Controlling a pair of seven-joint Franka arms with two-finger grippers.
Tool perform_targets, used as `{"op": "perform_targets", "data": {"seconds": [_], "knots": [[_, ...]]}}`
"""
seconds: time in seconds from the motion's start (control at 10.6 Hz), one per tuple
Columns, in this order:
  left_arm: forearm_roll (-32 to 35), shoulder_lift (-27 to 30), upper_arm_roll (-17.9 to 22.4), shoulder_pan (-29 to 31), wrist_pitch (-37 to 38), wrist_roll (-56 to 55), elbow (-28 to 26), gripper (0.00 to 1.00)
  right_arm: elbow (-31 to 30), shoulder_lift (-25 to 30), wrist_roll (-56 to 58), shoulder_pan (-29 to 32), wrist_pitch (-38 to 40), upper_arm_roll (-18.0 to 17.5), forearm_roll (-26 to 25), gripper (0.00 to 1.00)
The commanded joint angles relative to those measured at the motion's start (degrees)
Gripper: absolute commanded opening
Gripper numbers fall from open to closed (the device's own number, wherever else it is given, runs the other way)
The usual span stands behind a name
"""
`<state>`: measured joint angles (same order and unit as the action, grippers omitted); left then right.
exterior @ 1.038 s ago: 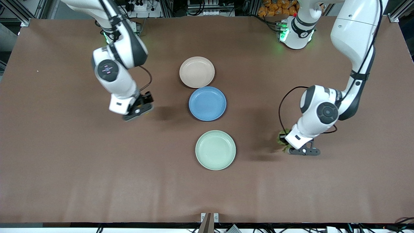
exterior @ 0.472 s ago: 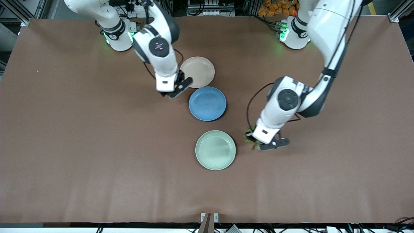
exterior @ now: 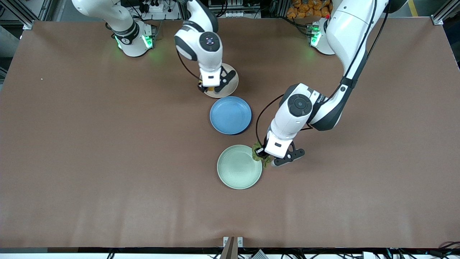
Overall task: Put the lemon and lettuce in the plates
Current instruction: 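Carry the lemon to the cream plate while the left gripper carries lettuce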
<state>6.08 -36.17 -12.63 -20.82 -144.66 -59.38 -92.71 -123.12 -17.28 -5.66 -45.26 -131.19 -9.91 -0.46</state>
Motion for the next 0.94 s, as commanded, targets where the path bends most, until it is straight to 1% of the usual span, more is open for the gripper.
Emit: {"op": "perform_targets", "data": {"seconds": [0.0,0.09,0.19,0.28,0.38,0.57,0.66,0.75,0.85], "knots": [[0.95,-2.23,0.41,-1.49,-7.02,-9.50,2.79,0.00,0.24,-2.22,-1.28,-0.45,-0.47,-1.25,-0.95,0.09],[1.04,-3.37,0.94,-2.72,-7.48,-12.31,4.19,0.07,0.33,-2.84,-1.28,-0.54,-1.60,-1.25,-1.04,0.55],[1.22,-4.51,1.55,-3.34,-7.48,-13.38,6.12,0.68,0.33,-3.11,-1.37,-0.54,-2.57,-1.25,-1.04,1.00],[1.39,-4.87,2.78,-4.30,-7.48,-13.04,6.40,1.00,0.77,-3.11,-1.72,-0.19,-2.58,-1.25,-0.95,1.00],[1.92,-4.88,3.48,-4.75,-7.48,-12.95,6.40,1.00,1.29,-3.03,-2.33,0.34,-2.41,-1.43,-0.78,1.00],[5.77,-4.79,3.58,-4.40,-7.39,-13.13,6.14,1.00,1.74,-2.24,-2.95,1.74,-1.88,-1.43,-0.69,1.00],[5.88,-4.53,3.58,-3.88,-7.22,-13.04,6.05,1.00,1.83,-1.28,-3.04,3.58,-1.18,-1.43,-0.60,1.00],[6.05,-4.00,3.93,-2.39,-6.87,-12.43,5.87,1.00,1.74,0.47,-2.95,5.07,0.13,-1.43,-0.60,1.00],[6.05,-3.39,3.93,-0.90,-4.87,-9.47,5.70,1.00,1.91,2.06,-2.95,6.48,2.75,-1.17,-0.60,1.00]]}}
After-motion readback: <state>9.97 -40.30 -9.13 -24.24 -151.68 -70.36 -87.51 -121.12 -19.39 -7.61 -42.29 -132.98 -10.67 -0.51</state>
